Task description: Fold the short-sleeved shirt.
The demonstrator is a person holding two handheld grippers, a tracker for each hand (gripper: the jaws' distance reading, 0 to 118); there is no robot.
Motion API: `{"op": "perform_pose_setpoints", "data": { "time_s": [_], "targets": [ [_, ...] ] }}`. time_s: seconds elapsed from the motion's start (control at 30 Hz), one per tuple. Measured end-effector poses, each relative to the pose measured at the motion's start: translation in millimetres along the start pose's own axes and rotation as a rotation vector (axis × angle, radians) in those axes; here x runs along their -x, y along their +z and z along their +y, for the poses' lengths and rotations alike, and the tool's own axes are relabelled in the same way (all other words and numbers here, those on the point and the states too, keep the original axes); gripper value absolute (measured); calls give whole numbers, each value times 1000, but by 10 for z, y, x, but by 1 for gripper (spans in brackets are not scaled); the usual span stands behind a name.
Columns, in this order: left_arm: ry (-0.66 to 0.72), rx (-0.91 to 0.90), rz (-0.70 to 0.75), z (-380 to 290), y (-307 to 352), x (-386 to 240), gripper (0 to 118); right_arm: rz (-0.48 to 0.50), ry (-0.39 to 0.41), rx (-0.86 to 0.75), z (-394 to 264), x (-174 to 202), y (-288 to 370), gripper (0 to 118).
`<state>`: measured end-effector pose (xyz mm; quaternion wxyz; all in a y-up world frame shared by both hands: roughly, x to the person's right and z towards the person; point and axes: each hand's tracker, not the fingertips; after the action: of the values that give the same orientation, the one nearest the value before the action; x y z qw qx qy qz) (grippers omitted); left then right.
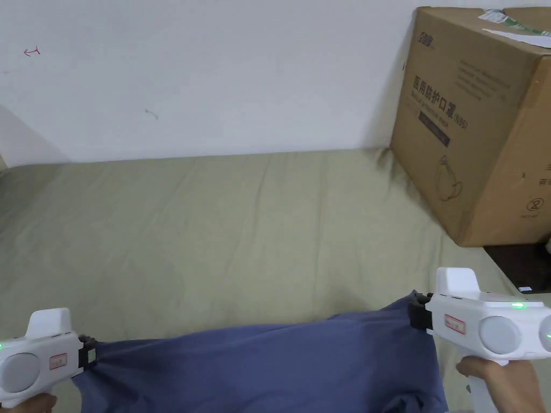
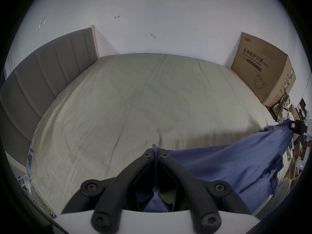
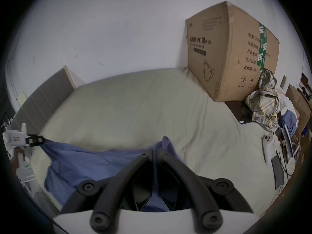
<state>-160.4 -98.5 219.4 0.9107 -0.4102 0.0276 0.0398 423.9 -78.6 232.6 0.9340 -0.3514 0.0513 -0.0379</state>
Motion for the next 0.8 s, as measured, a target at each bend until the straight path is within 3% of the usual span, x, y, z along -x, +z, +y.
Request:
{"op": "perform_pose_setpoints", "data": {
  "time_s": [0.17, 0.37, 0.5, 0.8],
  "targets": [
    [10, 8, -13, -394, 437, 135, 0, 47, -33, -26, -466, 62, 771, 2],
    [-19, 87, -1, -1103, 665, 196, 0, 58, -100, -2, -1231, 113, 1165, 2],
    [-8, 145, 11, -1541, 482, 323, 0, 19, -180, 84, -1725, 106, 1126, 2],
    [-9, 173, 48, -1912, 415, 273, 0, -100, -263, 198, -2299, 72, 830, 3]
  ]
}}
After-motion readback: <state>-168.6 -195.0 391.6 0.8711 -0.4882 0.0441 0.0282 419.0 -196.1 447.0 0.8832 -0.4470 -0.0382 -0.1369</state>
